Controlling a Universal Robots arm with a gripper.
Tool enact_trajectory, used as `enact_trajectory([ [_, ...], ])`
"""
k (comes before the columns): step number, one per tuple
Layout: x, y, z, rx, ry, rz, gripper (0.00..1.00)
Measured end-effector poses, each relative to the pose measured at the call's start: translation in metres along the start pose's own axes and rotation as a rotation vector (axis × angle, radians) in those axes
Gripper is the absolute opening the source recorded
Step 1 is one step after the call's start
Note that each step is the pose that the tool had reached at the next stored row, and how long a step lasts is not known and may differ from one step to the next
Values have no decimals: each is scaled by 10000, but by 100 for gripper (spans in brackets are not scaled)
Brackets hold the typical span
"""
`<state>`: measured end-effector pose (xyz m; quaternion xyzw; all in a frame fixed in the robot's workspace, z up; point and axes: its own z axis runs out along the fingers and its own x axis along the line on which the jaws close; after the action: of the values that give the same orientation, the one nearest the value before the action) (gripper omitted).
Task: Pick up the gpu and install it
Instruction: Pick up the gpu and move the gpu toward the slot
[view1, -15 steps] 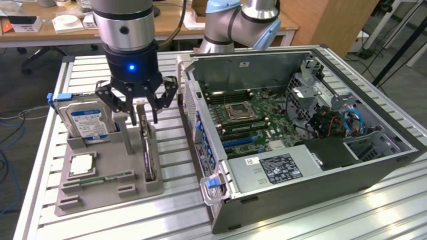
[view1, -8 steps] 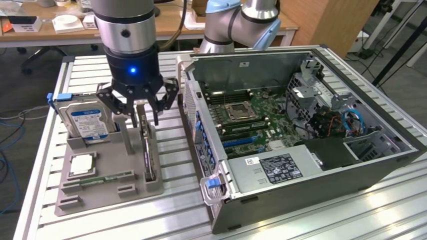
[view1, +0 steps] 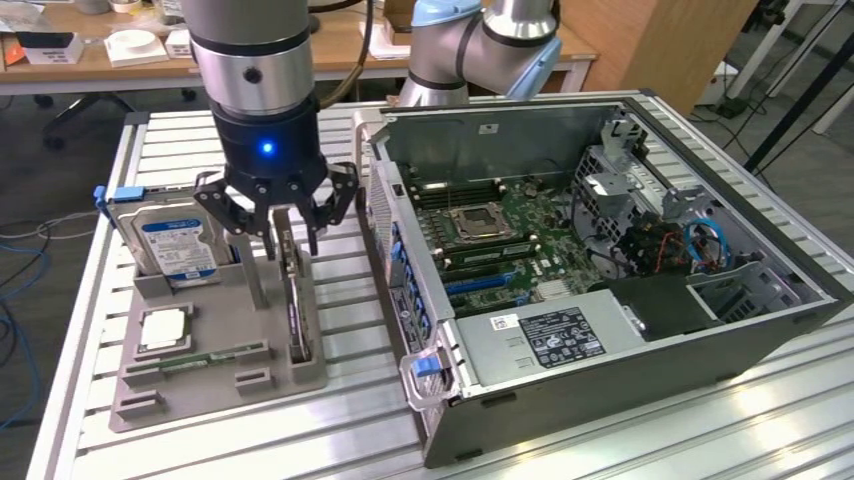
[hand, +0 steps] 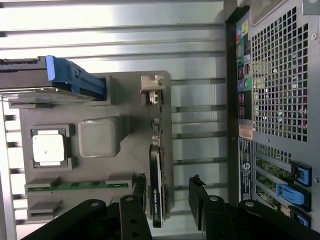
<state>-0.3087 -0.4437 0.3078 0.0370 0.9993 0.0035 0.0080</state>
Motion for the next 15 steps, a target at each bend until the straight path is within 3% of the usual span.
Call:
enact_trajectory([
  [15,-5,-62,72,-1,0,0,47],
])
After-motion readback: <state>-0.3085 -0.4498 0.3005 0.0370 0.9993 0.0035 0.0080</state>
